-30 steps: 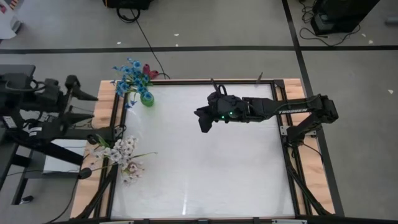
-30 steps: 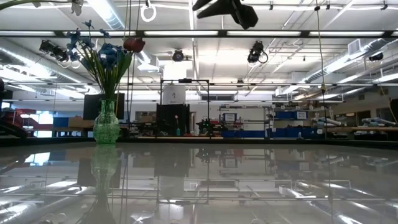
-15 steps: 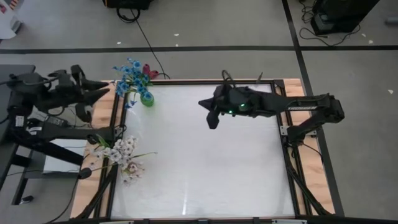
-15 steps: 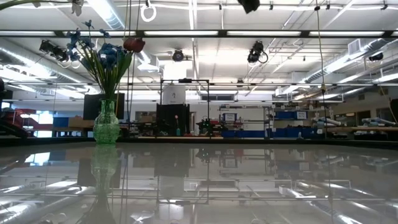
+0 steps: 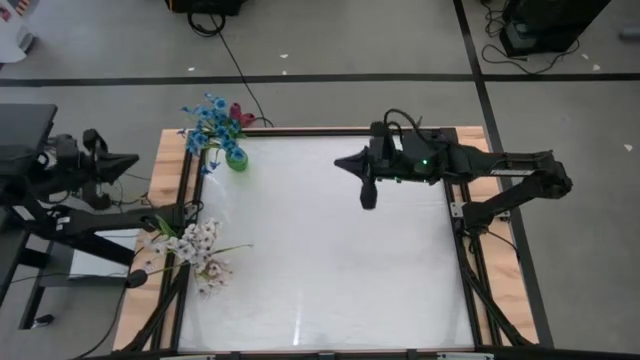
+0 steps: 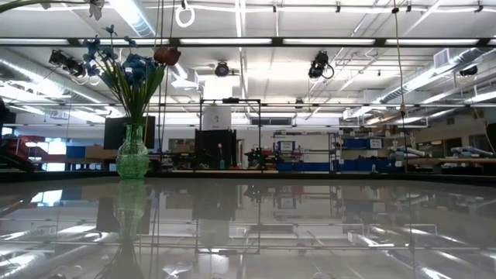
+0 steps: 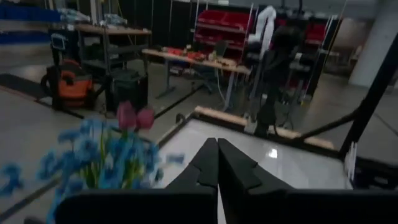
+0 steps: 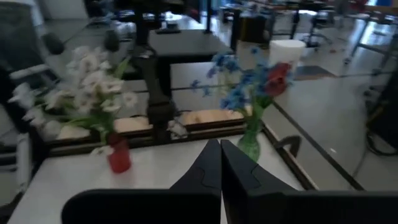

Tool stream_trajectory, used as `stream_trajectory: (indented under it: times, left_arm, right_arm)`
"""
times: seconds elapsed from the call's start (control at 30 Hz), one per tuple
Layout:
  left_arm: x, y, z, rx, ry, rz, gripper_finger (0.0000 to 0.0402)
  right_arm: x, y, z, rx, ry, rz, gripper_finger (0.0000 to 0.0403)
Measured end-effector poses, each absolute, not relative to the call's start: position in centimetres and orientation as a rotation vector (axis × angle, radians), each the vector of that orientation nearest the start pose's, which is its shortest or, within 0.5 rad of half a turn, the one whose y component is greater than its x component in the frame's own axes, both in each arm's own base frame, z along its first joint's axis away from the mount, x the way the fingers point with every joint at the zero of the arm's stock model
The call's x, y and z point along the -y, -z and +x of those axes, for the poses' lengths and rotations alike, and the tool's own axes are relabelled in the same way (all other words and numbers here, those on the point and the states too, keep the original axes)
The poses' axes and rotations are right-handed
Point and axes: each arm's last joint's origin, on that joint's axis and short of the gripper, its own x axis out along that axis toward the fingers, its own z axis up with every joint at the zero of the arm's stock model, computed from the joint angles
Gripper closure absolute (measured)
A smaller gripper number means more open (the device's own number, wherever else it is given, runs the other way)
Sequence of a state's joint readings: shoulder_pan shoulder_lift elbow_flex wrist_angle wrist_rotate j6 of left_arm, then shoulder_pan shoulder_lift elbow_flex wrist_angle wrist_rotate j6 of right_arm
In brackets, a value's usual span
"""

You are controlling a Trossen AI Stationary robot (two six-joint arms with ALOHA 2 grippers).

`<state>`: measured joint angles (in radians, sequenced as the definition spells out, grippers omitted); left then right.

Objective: Sort flowers into vase by color
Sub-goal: Return to Home Position

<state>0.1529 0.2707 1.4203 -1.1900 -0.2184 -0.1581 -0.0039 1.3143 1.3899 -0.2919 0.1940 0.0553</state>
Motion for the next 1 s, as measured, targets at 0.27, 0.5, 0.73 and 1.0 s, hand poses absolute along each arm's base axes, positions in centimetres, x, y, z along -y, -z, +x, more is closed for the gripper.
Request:
stream_trajectory:
  times: [0.27, 0.5, 0.73, 1.0]
  left_arm:
    - [0.8, -37.1, -7.5, -0.141, -0.300, -0.086, 0.0398]
    - [0.8, -34.4, -8.1, -0.135, -0.307, -0.018, 0.0399]
    - [0.8, -32.3, -8.1, -0.234, -0.304, -0.085, 0.0400]
    - [0.4, -31.4, -4.6, -0.206, -0.274, -0.083, 0.0401]
  right_arm:
    - [-0.9, -38.1, 26.7, -0.055, 0.143, 0.022, 0.0401]
    - [0.0, -36.6, 22.0, 0.049, 0.240, 0.054, 0.0402]
    - [0.3, -35.1, 18.9, 0.081, 0.262, 0.074, 0.0402]
    - [0.3, -30.7, 18.5, 0.150, 0.235, 0.148, 0.0403]
